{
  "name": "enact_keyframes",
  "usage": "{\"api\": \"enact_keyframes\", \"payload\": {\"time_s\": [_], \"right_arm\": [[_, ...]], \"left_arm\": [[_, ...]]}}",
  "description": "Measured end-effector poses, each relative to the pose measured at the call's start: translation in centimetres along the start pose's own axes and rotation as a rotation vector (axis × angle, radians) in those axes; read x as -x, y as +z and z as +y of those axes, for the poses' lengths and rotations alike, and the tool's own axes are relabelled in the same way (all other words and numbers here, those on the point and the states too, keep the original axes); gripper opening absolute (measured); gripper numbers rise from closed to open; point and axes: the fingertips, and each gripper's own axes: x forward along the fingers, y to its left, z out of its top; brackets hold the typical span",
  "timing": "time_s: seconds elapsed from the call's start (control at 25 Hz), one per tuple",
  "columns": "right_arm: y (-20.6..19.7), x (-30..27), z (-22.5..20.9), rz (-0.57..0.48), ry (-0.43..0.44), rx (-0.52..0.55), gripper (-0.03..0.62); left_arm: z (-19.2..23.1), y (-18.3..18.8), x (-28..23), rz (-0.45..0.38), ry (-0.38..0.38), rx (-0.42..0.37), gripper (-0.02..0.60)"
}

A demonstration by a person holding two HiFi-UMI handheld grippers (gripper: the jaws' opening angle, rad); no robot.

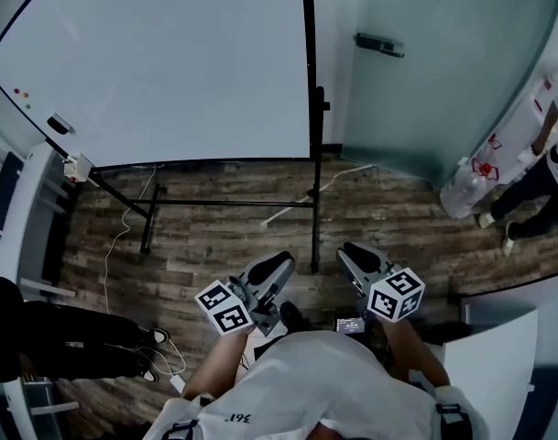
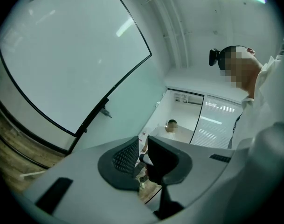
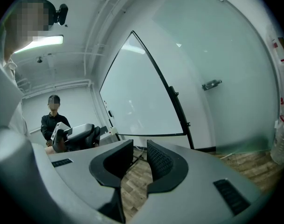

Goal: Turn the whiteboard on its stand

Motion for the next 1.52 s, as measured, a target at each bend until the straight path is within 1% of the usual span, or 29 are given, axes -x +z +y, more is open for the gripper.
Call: {"api": "enact_keyframes", "payload": {"time_s": [0.16,0.44,0.68,0.88,1.12,1.28,1.52], "right_arm": [[1.3,-4.2,0.1,0.003,-0.014,0.000,0.092],[2.4,-9.9,0.4,0.003,-0.031,0.018,0.092],[3.3,-12.3,0.1,0.016,-0.045,0.038,0.092],[3.7,-13.3,-0.6,0.017,-0.051,0.053,0.092],[4.4,-14.0,-3.3,0.023,-0.041,0.073,0.092],[6.0,-14.9,-6.5,0.026,-0.017,0.084,0.095],[8.7,-16.9,-11.2,0.054,0.033,0.132,0.103]], "left_arm": [[3.5,2.7,0.4,0.008,-0.009,-0.004,0.049],[8.6,5.2,1.8,0.009,-0.007,-0.008,0.054],[11.1,6.4,2.7,-0.006,0.008,0.002,0.060],[12.4,6.6,2.6,-0.020,0.021,0.008,0.060],[13.6,6.5,0.3,-0.019,0.050,-0.001,0.072],[14.5,7.1,-2.3,-0.033,0.088,-0.022,0.074],[16.5,8.2,-6.8,-0.068,0.151,-0.034,0.074]]}}
